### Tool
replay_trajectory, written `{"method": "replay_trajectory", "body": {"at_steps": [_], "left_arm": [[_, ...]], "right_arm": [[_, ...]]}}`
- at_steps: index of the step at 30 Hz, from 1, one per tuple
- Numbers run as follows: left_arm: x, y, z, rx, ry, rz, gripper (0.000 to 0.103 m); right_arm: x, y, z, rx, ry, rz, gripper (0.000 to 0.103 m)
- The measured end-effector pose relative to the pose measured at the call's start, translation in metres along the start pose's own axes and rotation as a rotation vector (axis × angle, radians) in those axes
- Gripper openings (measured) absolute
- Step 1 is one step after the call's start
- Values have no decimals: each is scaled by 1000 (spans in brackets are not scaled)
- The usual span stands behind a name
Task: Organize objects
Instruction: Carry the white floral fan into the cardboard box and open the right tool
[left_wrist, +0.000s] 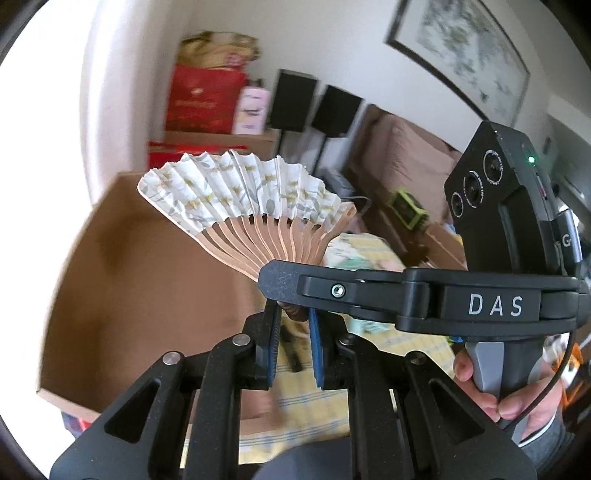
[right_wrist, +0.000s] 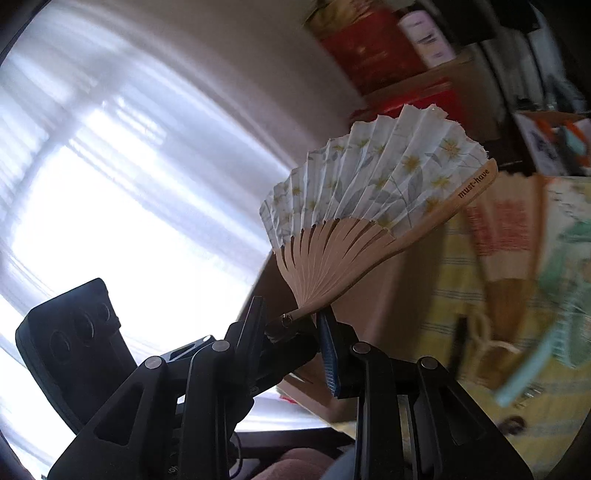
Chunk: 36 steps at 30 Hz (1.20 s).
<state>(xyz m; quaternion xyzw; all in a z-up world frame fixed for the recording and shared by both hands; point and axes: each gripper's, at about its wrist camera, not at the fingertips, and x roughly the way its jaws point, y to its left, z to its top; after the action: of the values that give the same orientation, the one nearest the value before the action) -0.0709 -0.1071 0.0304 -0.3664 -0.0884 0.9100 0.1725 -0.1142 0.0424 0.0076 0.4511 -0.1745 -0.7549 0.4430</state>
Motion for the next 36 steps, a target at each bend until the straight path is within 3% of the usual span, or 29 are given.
{"method": "replay_trajectory", "body": {"at_steps": [10,18,20,23,24,26,27,30,31,34,36], "left_arm": [[25,83,-6,-89,58,70,13],[67,115,13,-115,139,69,14],[78,120,19,-114,165,83,14],[102,129,25,-90,229,196,14],[108,134,25,-94,251,223,14],[114,146,22,-138,285,208,14],[112,150,22,-162,283,194,19],[105,152,22,-154,257,207,47],[101,153,22,-166,242,198,53],[87,152,24,-196,214,173,56],[75,146,30,-193,182,174,69]], "right_arm": [[99,2,8,-21,110,-16,28],[143,-17,34,5,135,-88,29],[156,-24,43,15,149,-113,34],[170,-32,53,9,188,-168,48],[169,-33,55,11,193,-163,49],[161,-29,56,4,183,-168,56],[152,-21,55,-14,166,-172,62],[136,-2,59,-48,114,-178,64],[130,-1,59,-48,104,-176,65],[102,0,57,-46,70,-182,70],[91,-8,66,-50,52,-208,77]]}}
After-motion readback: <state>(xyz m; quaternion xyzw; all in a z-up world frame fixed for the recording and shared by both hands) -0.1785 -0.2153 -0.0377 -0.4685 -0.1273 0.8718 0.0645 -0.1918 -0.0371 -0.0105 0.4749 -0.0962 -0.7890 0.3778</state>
